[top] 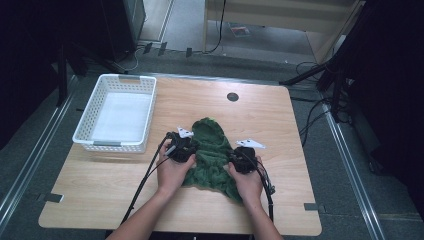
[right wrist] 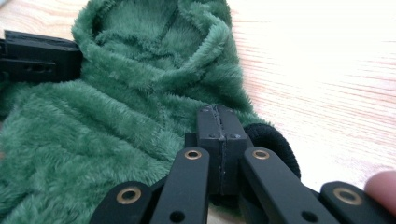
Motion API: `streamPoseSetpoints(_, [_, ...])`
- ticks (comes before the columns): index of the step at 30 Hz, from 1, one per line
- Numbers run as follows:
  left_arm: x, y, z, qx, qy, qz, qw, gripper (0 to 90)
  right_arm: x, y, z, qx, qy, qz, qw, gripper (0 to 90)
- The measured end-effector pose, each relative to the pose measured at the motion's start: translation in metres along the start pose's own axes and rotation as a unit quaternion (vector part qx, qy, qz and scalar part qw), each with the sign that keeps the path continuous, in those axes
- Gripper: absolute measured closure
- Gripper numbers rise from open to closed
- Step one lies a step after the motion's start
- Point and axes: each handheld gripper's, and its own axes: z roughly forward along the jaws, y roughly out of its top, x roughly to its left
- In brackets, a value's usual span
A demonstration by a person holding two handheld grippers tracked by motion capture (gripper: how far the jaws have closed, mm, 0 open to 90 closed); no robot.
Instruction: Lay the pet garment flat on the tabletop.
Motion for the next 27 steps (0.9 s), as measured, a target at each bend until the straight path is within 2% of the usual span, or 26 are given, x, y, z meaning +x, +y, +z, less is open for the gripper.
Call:
streamPoseSetpoints(2, [0.005, 0.007, 0.006, -0.001, 0.009, -0.008, 0.9999, 81.6, 0.003, 0.005, 0.007, -0.004, -0.012, -0.009, 0.9999, 90.0])
streamPoseSetpoints(4, [0.007, 0.010, 0.008, -0.001, 0.011, -0.009, 0.9999, 81.6, 0.003, 0.009, 0.010, -0.003, -0.015, -0.017, 0.9997, 90.0])
streamPoseSetpoints(5, [0.011, 0.014, 0.012, -0.004, 0.012, -0.019, 0.9997, 81.5, 0.004, 0.015, 0.017, -0.005, -0.021, -0.021, 0.9995, 90.0])
streamPoseSetpoints(7, [0.013, 0.016, 0.013, -0.006, 0.008, -0.019, 0.9998, 81.1, 0.003, 0.017, 0.020, -0.006, -0.023, -0.019, 0.9995, 90.0])
streamPoseSetpoints(8, [0.014, 0.016, 0.014, -0.010, 0.004, -0.020, 0.9997, 76.4, 0.003, 0.024, 0.025, -0.002, -0.025, -0.024, 0.9994, 90.0])
streamPoseSetpoints(9, [0.015, 0.017, 0.011, -0.026, -0.006, -0.008, 0.9996, 69.4, 0.001, 0.025, 0.026, -0.006, -0.020, -0.022, 0.9995, 89.0])
streamPoseSetpoints(10, [0.015, 0.017, 0.011, -0.026, -0.006, -0.008, 0.9996, 61.7, 0.001, 0.025, 0.026, -0.006, -0.020, -0.022, 0.9995, 89.0])
streamPoseSetpoints(11, [0.014, 0.017, 0.006, -0.036, -0.005, 0.001, 0.9993, 54.8, -0.002, 0.025, 0.021, -0.027, 0.007, -0.018, 0.9994, 79.8])
streamPoseSetpoints(12, [0.013, 0.017, 0.000, -0.047, -0.004, 0.008, 0.9989, 49.5, -0.003, 0.025, 0.015, -0.041, 0.015, -0.024, 0.9988, 74.1])
streamPoseSetpoints(13, [0.012, 0.016, -0.008, -0.057, -0.005, 0.014, 0.9983, 49.5, -0.003, 0.025, 0.015, -0.041, 0.015, -0.024, 0.9988, 74.1])
streamPoseSetpoints(15, [0.010, 0.012, -0.023, -0.077, -0.020, 0.017, 0.9967, 43.9, -0.002, 0.025, 0.000, -0.063, 0.025, -0.032, 0.9972, 65.8])
streamPoseSetpoints(17, [0.007, 0.004, -0.037, -0.086, -0.037, 0.026, 0.9953, 43.0, 0.000, 0.022, -0.019, -0.086, 0.030, -0.030, 0.9954, 62.3])
streamPoseSetpoints(18, [0.005, -0.001, -0.044, -0.087, -0.044, 0.035, 0.9946, 43.2, 0.002, 0.019, -0.027, -0.088, 0.033, -0.030, 0.9952, 61.3])
streamPoseSetpoints(19, [0.003, -0.006, -0.049, -0.087, -0.054, 0.040, 0.9940, 44.3, 0.007, 0.012, -0.039, -0.072, 0.046, -0.034, 0.9958, 60.0])
streamPoseSetpoints(20, [0.001, -0.012, -0.053, -0.081, -0.065, 0.042, 0.9938, 44.3, 0.007, 0.012, -0.039, -0.072, 0.046, -0.034, 0.9958, 60.0])
streamPoseSetpoints(21, [-0.001, -0.020, -0.053, -0.055, -0.061, 0.049, 0.9954, 45.2, 0.014, 0.003, -0.042, -0.026, 0.065, -0.048, 0.9964, 56.9])
streamPoseSetpoints(22, [-0.001, -0.020, -0.053, -0.055, -0.061, 0.049, 0.9954, 45.5, 0.014, 0.003, -0.042, -0.026, 0.065, -0.048, 0.9964, 56.9])
streamPoseSetpoints(23, [0.000, -0.024, -0.051, -0.046, -0.061, 0.044, 0.9961, 45.5, 0.016, 0.000, -0.041, -0.015, 0.069, -0.048, 0.9964, 56.2])
streamPoseSetpoints(24, [0.000, -0.027, -0.047, -0.032, -0.057, 0.038, 0.9971, 46.1, 0.018, -0.003, -0.040, -0.008, 0.077, -0.042, 0.9961, 54.3])
streamPoseSetpoints(25, [-0.001, -0.032, -0.043, -0.019, -0.055, 0.037, 0.9977, 47.8, 0.022, -0.009, -0.034, 0.003, 0.059, -0.030, 0.9978, 51.3])
streamPoseSetpoints(27, [-0.007, -0.036, -0.040, -0.012, -0.051, 0.055, 0.9971, 49.2, 0.025, -0.014, -0.026, 0.015, 0.063, -0.018, 0.9977, 51.4])
